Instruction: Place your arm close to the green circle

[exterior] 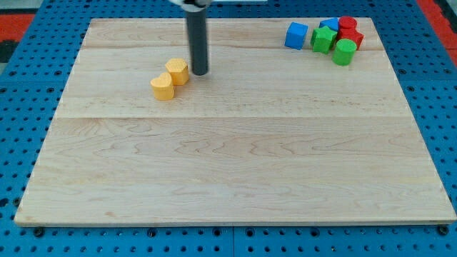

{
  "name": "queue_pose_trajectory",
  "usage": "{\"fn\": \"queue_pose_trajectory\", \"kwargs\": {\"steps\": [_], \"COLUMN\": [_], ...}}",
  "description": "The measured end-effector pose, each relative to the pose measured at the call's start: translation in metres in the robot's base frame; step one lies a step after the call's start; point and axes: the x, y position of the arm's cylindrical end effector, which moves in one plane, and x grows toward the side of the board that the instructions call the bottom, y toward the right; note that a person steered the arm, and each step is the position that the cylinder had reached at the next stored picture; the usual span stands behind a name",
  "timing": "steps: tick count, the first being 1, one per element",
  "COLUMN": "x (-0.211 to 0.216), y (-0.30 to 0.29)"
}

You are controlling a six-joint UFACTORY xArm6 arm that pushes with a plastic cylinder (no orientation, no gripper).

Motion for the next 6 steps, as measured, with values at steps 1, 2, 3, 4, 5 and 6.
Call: {"fn": "queue_pose_trajectory", "kwargs": {"steps": [1,2,3,4,5,6], "x": [-0.008,-0.017,-0.017,-0.017,-0.001,0.024], "y": [-0.007,-0.007,-0.006,-0.006,0.038,0.138]}}
